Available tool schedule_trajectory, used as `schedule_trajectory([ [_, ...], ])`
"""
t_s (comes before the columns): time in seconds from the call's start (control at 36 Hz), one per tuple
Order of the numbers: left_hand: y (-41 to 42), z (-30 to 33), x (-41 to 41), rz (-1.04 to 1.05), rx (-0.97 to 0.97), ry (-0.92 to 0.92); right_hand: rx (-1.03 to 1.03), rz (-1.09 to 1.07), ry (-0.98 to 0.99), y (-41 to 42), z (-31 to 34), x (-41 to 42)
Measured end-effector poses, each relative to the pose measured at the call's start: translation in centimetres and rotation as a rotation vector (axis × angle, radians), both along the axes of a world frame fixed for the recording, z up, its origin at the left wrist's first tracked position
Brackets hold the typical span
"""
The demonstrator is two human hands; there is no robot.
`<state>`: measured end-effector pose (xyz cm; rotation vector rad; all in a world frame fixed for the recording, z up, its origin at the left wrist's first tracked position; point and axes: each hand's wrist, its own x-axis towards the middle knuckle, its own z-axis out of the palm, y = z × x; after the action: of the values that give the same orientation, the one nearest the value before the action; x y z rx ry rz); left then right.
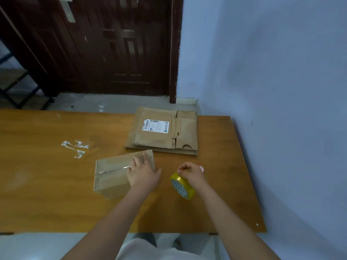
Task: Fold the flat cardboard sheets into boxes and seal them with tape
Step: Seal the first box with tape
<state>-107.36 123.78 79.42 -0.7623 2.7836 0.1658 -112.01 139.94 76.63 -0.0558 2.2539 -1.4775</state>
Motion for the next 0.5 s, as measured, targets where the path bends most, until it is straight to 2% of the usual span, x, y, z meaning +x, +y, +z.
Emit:
schedule_trajectory([
  [0.08, -1.1, 0.8, -0.2, -0.002, 0.044, 0.071, -0.016, -0.001, 0.014, -1.0, 2.3, -1.0],
  [0.14, -2.1, 1.1, -0.4, -0.007, 0.111, 0.249, -0.020, 0.001, 0.040, -1.7, 3.6, -1.6],
  [0.17, -2.5, 1.3, -0.5, -0.026, 0.174, 0.369, -0.015, 0.000, 0.051, -2.1, 4.2, -1.9],
  [0.22, -3.0, 2.3, -0.8, -0.078, 0.433, 0.549, -0.022, -0.003, 0.058, -2.7, 5.6, -2.2],
  [0.28, -3.3, 4.0, -1.2, -0.103, 0.755, 0.550, -0.041, 0.000, 0.069, -3.3, 6.9, -2.3],
  [0.33, -3.6, 5.4, -2.0, -0.140, 0.940, 0.411, -0.046, 0.008, 0.070, -4.0, 8.0, -2.3],
  [0.39, -4.2, 6.0, -2.9, -0.253, 0.945, 0.300, -0.042, 0.002, 0.072, -4.8, 8.9, -2.2],
  [0.5, -5.6, 6.1, -4.1, -0.364, 0.918, 0.368, -0.007, -0.030, 0.113, -6.2, 10.0, -1.8],
])
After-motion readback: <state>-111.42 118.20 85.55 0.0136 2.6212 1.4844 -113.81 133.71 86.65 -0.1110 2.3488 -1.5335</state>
